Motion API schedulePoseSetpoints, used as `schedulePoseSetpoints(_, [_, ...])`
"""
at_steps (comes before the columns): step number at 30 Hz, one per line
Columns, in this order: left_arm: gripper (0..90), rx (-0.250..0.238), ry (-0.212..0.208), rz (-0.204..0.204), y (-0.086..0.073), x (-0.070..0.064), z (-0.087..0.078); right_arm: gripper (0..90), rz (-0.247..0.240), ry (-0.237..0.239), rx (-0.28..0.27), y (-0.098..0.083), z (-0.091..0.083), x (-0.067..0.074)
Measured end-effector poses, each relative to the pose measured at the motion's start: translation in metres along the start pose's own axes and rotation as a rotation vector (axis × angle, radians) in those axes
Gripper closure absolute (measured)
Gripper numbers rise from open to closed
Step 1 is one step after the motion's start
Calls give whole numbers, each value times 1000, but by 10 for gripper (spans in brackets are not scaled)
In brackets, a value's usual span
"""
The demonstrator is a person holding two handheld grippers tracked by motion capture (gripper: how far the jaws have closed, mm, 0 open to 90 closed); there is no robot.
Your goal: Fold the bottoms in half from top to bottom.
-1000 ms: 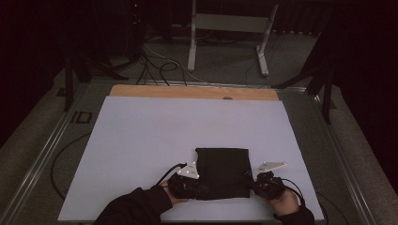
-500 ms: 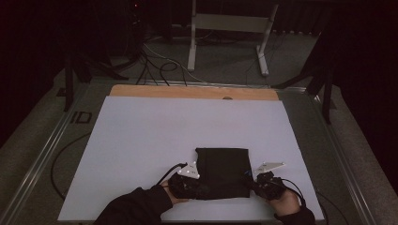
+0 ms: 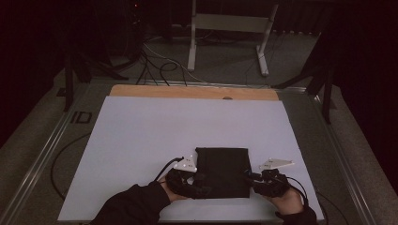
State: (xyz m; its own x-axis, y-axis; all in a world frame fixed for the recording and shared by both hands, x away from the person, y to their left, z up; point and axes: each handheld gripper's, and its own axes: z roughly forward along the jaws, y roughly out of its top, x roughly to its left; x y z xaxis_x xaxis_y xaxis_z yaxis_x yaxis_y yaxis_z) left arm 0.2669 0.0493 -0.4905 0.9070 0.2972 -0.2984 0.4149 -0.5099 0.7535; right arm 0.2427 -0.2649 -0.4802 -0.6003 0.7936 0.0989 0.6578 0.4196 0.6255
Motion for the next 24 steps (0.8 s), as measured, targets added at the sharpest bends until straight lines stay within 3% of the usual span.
schedulePoseSetpoints(5, [317, 8, 6, -8, 1, 2, -4, 528, 31, 20, -15, 4, -2, 0])
schedulePoseSetpoints(10, [163, 0, 20, -29, 5, 4, -7, 372, 23, 49, -23, 10, -4, 2])
schedulePoseSetpoints(17, [37, -13, 25, -23, 9, 10, -12, 153, 13, 80, -34, 19, -4, 2])
schedulePoseSetpoints(24, [18, -17, 55, -31, 12, 13, -17, 136, 23, 95, -55, 24, -8, -2])
